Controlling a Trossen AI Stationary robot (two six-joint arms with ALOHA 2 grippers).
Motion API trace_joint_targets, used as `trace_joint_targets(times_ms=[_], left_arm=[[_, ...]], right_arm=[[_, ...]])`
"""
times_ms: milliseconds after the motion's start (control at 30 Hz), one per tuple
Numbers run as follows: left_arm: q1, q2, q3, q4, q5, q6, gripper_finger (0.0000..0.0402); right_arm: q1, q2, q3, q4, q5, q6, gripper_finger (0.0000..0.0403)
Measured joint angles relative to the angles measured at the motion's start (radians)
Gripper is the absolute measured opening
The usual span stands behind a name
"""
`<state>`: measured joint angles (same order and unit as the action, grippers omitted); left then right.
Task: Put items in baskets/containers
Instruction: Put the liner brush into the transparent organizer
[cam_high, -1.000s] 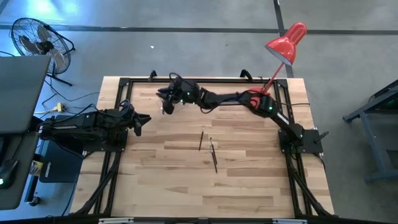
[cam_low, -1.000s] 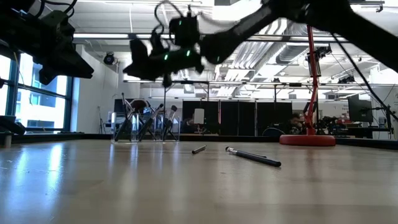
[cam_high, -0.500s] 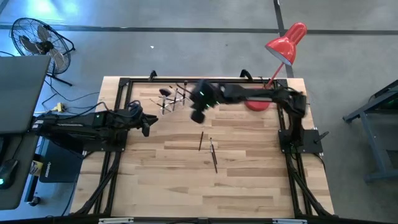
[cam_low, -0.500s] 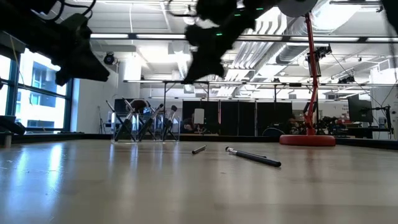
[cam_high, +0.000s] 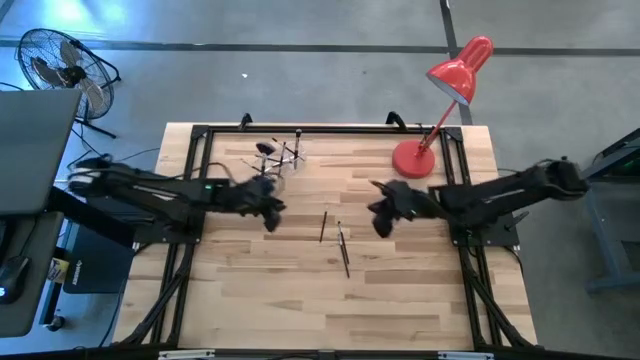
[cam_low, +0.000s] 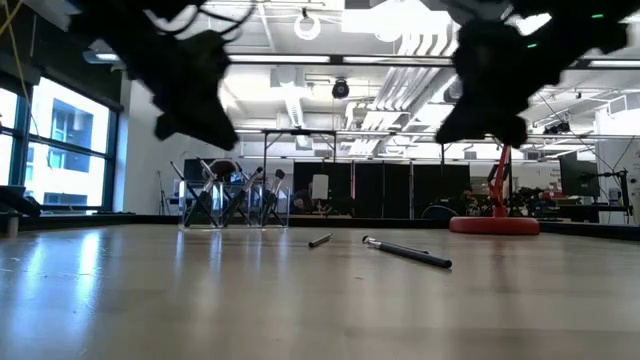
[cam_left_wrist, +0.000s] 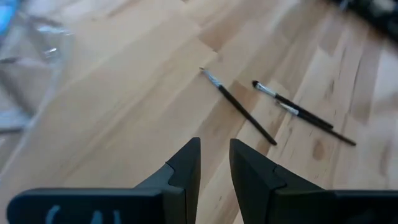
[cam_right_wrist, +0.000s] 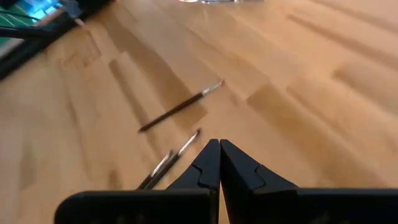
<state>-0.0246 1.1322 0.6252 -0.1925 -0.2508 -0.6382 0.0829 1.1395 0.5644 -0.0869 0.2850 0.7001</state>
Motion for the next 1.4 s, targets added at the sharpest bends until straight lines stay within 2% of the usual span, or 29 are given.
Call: trace_joint_targets(times_ms=[100,200,400,600,767,867,1000,1167,1300,1400], left_arm=[[-0.011,0.15,0.119,-0.02,0.01,0.056,0.0083],[-0.008,0.279,0.243,-0.083,0.067,0.143,0.0083],[-0.008,0.481,0.486,-0.293,0.087,0.331,0.0083],[-0.008,0.602,0.653,-0.422,0.065,0.7,0.0083],[-0.008,0.635,0.723,-0.394,-0.045,1.097,0.0083],[0.008,0.665,0.735,-0.371,-0.067,1.21,0.0083],[0.068,0.682,0.744,-0.347,0.097,1.144,0.0083],[0.19,0.688,0.743,-0.344,0.326,0.795,0.0083],[0.279,0.687,0.743,-0.35,0.389,0.542,0.0083],[0.305,0.687,0.743,-0.36,0.427,0.518,0.0083]], right_arm=[[0.096,-0.076,-0.066,0.004,0.068,0.084,0.0001],[0.175,-0.11,-0.11,0.001,0.113,0.135,0.0001],[0.275,-0.113,-0.136,-0.01,0.127,0.18,0.0001],[0.306,-0.113,-0.136,-0.02,0.128,0.177,0.0001],[0.306,-0.113,-0.136,-0.017,0.159,0.2,0.0],[0.306,-0.113,-0.136,-0.016,0.204,0.237,0.0],[0.306,-0.113,-0.136,-0.011,0.248,0.246,0.0],[0.303,-0.112,-0.136,-0.005,0.332,0.29,0.0],[0.299,-0.112,-0.136,-0.005,0.407,0.294,0.0],[0.268,-0.112,-0.136,-0.005,0.412,0.31,0.0]])
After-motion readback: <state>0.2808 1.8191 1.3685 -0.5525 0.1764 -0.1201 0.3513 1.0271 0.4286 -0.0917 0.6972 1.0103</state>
